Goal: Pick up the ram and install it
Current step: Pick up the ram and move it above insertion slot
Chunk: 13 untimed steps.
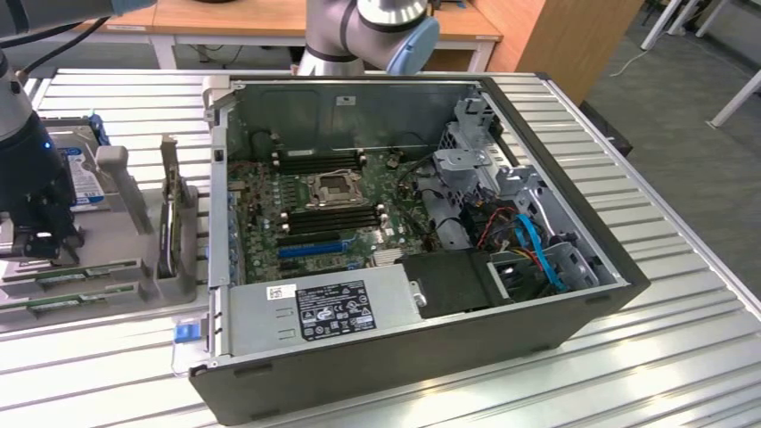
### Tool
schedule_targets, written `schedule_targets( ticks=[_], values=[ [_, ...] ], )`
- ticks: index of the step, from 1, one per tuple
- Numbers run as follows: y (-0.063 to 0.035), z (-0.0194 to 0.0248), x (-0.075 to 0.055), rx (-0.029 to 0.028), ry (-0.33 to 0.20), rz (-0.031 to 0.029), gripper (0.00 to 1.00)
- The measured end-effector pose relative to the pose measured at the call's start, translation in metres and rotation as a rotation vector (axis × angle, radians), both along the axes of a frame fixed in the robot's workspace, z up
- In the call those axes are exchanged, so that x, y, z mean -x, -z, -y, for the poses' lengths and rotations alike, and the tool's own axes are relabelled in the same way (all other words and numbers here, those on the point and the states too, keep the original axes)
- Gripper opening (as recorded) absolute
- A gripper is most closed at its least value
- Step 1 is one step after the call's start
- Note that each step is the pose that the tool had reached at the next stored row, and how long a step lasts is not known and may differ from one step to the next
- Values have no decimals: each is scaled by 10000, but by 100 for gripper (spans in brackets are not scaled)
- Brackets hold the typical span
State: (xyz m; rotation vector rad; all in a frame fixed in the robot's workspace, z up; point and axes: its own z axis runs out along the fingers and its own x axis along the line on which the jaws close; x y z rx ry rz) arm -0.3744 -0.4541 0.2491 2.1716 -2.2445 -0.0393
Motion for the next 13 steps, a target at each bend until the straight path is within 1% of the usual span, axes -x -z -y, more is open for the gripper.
schedule_targets(
  ticks=[5, 13],
  values=[
    [-1, 53, 0, 1, 0, -1, 29],
    [0, 151, 0, -1, 0, 0, 29]
  ],
)
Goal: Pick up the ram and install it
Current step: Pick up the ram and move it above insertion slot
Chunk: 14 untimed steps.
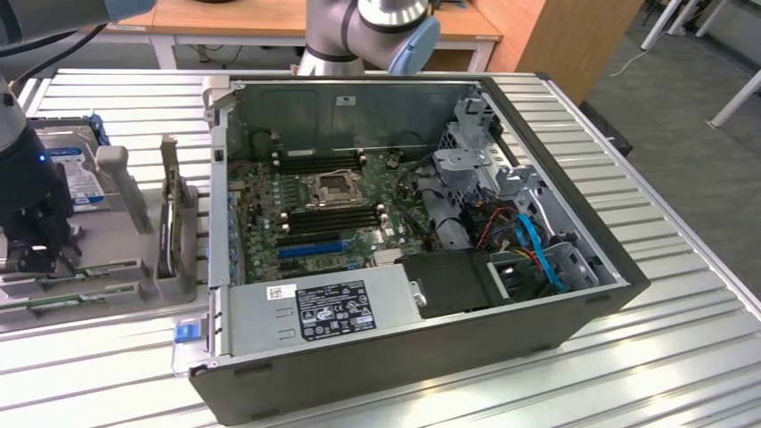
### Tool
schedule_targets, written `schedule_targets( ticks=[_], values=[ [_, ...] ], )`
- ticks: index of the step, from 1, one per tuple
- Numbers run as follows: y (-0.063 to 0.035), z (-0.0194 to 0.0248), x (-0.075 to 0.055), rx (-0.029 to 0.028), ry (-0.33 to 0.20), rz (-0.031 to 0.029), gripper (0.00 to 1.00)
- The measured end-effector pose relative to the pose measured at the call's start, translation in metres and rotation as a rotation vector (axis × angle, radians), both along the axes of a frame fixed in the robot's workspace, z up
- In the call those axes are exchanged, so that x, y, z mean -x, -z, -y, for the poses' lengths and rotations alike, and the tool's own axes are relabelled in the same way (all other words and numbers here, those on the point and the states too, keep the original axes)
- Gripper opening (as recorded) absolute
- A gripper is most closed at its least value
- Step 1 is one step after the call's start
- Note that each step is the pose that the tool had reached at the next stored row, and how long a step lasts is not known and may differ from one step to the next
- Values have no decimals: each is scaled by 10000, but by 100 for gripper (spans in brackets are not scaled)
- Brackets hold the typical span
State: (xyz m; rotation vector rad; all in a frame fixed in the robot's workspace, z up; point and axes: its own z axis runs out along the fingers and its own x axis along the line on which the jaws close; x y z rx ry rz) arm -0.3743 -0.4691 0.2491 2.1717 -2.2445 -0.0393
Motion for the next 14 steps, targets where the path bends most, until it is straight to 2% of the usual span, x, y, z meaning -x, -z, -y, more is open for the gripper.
schedule_targets(
  ticks=[6, 14],
  values=[
    [-1, 57, 0, 1, 0, -1, 29],
    [3, 61, 1, 1, 0, 0, 29]
  ],
)
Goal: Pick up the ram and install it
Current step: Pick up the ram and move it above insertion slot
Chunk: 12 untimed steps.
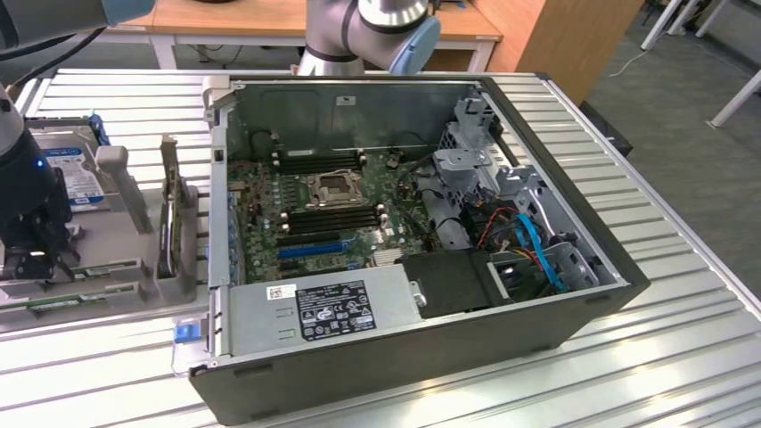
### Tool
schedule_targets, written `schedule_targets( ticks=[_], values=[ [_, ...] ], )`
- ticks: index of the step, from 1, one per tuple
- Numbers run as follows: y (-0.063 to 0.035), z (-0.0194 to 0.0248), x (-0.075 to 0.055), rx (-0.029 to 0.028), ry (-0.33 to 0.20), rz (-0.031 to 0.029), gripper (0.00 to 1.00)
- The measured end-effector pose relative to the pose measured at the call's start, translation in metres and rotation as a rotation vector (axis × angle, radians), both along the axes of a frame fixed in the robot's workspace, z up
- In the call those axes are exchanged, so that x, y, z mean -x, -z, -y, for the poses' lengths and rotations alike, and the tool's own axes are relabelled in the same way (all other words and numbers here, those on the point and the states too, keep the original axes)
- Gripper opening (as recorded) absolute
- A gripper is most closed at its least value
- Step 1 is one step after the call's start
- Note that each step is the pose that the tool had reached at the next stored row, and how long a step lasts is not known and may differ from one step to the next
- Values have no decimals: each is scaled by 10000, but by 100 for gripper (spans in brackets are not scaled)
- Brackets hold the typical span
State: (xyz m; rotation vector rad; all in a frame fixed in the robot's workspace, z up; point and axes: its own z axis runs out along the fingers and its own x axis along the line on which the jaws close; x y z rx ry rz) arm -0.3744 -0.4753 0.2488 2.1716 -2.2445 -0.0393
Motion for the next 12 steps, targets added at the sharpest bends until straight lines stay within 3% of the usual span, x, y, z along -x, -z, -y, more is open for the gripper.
schedule_targets(
  ticks=[12],
  values=[
    [85, 0, 0, 1, 0, -1, 29]
  ],
)
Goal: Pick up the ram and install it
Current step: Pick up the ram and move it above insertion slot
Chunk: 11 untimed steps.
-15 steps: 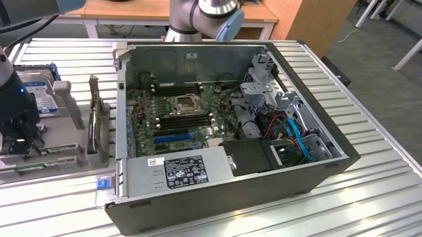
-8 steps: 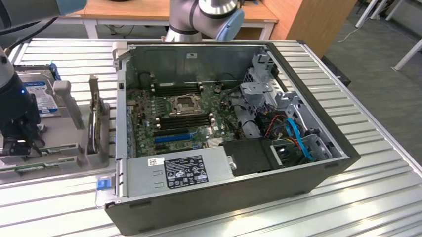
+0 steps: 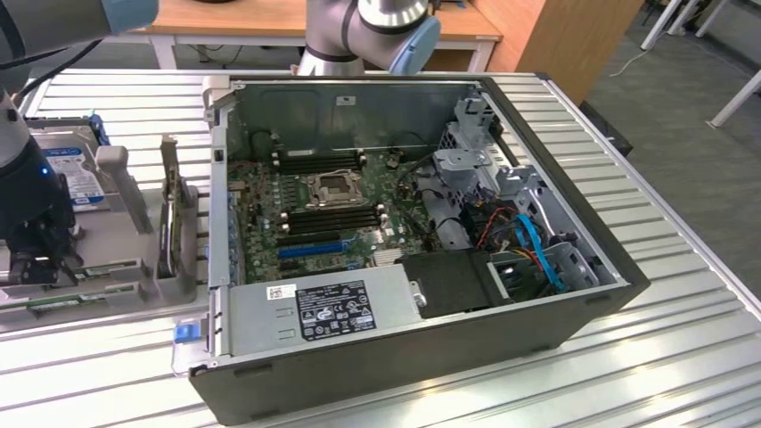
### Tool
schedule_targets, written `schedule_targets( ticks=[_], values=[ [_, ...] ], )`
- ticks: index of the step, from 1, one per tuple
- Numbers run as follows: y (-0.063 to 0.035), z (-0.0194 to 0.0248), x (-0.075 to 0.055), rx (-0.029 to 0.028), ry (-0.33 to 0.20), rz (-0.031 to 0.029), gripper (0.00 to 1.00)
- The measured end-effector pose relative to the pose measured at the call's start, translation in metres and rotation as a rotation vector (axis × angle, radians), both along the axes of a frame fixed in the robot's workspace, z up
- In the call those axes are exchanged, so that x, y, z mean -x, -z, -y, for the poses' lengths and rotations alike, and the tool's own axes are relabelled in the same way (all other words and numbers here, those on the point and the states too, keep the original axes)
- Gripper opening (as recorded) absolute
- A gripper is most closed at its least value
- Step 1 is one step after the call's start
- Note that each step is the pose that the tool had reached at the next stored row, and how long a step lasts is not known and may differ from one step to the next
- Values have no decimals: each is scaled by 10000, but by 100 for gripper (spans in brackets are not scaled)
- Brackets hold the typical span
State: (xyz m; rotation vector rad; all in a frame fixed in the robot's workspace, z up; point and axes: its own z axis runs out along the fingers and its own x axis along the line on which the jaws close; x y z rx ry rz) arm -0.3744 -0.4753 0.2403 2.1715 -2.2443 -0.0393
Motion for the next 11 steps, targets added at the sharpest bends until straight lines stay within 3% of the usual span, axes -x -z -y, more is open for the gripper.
schedule_targets(
  ticks=[11],
  values=[
    [88, 0, 0, 0, 0, 0, 29]
  ],
)
